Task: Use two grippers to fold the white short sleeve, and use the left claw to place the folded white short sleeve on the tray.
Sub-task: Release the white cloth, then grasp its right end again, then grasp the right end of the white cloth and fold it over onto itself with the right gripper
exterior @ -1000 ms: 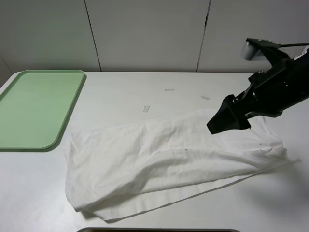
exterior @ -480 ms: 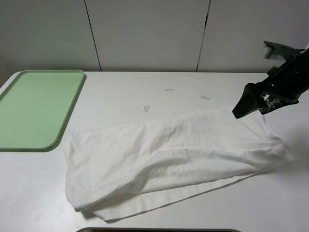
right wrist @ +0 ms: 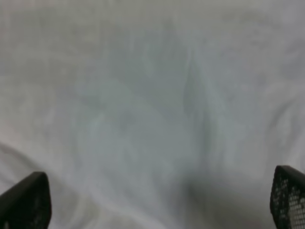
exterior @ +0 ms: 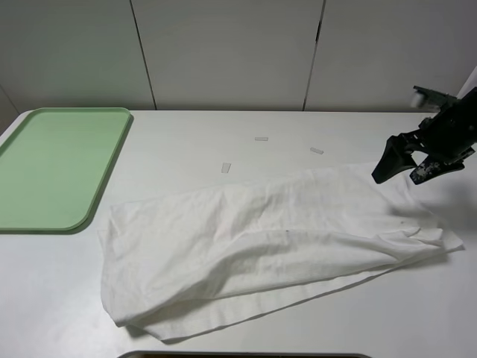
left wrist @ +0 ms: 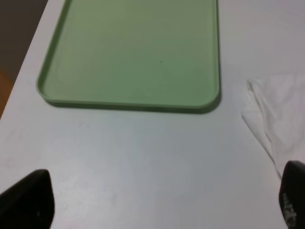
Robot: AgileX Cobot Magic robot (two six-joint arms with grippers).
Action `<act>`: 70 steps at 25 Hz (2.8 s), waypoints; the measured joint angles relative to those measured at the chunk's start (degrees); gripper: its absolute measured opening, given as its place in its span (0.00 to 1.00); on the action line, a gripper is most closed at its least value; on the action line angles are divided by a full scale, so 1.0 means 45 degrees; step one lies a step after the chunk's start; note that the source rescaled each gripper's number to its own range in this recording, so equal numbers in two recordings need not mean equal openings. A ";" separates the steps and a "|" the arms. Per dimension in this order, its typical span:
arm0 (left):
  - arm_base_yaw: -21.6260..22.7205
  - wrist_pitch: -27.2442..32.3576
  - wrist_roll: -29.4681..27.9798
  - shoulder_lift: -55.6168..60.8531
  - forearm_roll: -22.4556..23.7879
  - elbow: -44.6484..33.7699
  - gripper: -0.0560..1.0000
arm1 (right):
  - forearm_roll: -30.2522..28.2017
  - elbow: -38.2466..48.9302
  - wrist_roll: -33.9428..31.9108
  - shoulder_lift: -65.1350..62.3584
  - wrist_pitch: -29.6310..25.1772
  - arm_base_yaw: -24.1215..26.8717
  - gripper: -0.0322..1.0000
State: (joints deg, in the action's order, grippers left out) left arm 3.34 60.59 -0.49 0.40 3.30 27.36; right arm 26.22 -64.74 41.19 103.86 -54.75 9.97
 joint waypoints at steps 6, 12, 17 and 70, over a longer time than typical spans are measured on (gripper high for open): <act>0.0000 0.0000 0.0000 0.0000 0.0000 0.0000 0.94 | 0.0013 -0.0027 0.0387 0.1510 0.0697 0.0263 1.00; 0.0000 0.0000 0.0000 0.0000 0.0000 0.0000 0.94 | 0.0296 -0.0041 0.0865 0.2057 0.1006 0.0305 1.00; 0.0000 0.0000 0.0000 0.0000 0.0000 0.0000 0.94 | 0.0393 -0.0041 0.1173 0.2336 0.1446 0.0767 1.00; 0.0000 0.0000 0.0000 0.0000 0.0000 0.0000 0.94 | -0.2658 0.1049 -0.1942 0.2304 0.3736 -0.1093 0.03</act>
State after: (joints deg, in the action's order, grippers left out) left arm 3.34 60.59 -0.49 0.40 3.30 27.36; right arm 14.25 -60.02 32.45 114.23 -37.93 5.05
